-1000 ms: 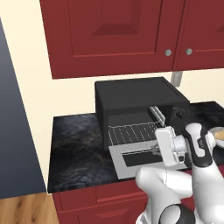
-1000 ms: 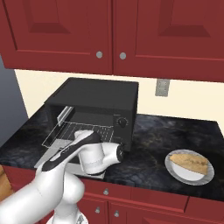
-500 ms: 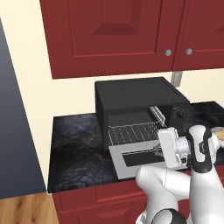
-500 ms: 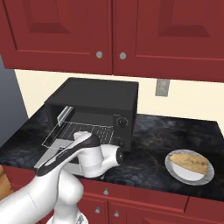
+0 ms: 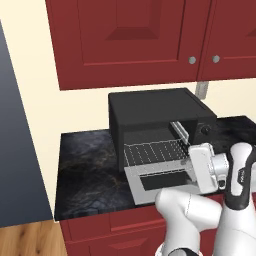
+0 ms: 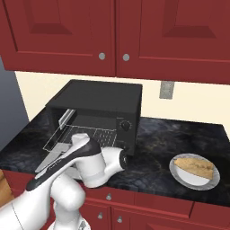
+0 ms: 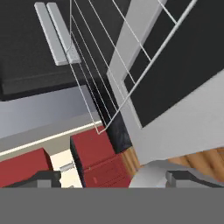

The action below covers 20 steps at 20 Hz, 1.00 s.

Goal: Pull the toaster oven rack outwards. Pick up the baguette from the plate and place it on the toaster oven rack. Close the toaster oven door fully and set the temperature to the lowest setting.

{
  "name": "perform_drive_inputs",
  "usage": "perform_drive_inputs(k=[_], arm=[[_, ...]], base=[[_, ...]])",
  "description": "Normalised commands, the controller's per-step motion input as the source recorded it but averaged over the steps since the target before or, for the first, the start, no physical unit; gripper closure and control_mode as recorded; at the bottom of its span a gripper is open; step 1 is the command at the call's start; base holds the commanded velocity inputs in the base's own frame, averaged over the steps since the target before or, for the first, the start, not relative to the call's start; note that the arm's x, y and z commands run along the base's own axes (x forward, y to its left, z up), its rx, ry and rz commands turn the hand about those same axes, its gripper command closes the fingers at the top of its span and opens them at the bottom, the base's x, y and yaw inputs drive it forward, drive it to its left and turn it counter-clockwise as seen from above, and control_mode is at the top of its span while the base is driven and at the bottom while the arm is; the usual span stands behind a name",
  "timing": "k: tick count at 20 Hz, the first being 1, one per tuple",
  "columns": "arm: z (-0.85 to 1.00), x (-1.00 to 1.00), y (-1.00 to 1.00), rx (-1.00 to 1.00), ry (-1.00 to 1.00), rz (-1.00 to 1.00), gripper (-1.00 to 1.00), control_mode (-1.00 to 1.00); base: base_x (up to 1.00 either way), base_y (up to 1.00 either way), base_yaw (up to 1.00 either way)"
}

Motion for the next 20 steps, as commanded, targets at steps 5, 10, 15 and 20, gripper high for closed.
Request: perform_drive_inputs(k=[5, 10, 15, 20], arm=[[0.63, -0.29, -0.11, 0.00, -0.01, 0.00, -1.00, -1.00], [0.45, -0.08, -0.09, -0.11, -0.19, 0.02, -1.00, -1.00], [0.59, 0.00, -0.33, -0.28, -0.21, 0.06, -1.00, -1.00], [0.30, -0.16, -0.53, -0.41, -0.23, 0.07, -1.00, -1.00]], base=[[0.00, 0.00, 0.00], [0.00, 0.00, 0.00], [0.00, 0.00, 0.00], [0.00, 0.00, 0.00]])
